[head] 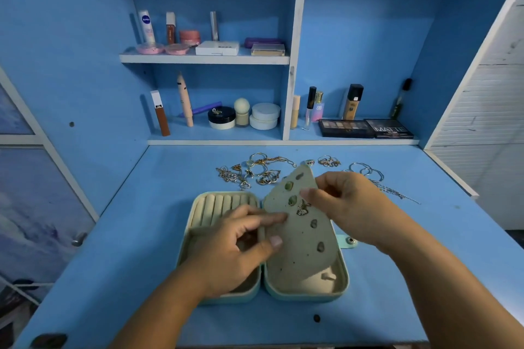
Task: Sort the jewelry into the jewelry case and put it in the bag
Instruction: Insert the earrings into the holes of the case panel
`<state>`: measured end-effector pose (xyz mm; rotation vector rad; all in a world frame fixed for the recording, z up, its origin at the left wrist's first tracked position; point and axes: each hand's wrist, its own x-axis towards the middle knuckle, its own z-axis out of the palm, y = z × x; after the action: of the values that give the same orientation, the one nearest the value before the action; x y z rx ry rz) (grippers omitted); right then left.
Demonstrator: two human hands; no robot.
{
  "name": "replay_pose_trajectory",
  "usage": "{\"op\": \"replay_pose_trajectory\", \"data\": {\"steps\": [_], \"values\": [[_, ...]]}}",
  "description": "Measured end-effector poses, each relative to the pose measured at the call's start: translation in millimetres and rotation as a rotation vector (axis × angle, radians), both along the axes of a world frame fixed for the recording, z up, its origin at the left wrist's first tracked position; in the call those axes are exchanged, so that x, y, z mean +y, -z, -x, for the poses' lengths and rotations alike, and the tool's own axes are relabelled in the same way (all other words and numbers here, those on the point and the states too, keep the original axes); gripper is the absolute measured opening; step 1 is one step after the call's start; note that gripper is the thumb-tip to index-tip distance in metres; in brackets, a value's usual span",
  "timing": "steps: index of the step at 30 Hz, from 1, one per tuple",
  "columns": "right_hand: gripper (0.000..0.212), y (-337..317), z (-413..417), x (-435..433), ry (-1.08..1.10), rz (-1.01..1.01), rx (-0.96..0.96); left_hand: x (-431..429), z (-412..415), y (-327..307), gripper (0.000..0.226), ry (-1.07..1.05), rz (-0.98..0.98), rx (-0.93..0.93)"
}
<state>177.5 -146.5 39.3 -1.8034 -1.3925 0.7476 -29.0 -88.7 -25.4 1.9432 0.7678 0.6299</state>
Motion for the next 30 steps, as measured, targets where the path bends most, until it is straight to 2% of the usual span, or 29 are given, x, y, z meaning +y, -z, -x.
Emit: {"op": "replay_pose_trajectory", "data": {"steps": [3,10,14,20,30], "values": [[0.029,1,-7,-3,0.034,0.086,-0.14,0,-1,0,0.033,-0.047,-0.153,0.138],[0.028,17,-13,-6,0.088,0.234,-0.202,-4,-5,1,0.042,-0.094,-0.37,0.281],[0.019,26,-11,-10,0.087,0.25,-0.184,-10,-11,-7,0.039,-0.105,-0.436,0.356],[0.016,34,-12,-12,0.107,0.207,-0.112,-18,-28,-23,0.052,-0.099,-0.594,0.485],[0.01,43,-16,-11,0.136,0.163,-0.065,-19,-40,-16,0.048,-0.131,-0.636,0.517]]}}
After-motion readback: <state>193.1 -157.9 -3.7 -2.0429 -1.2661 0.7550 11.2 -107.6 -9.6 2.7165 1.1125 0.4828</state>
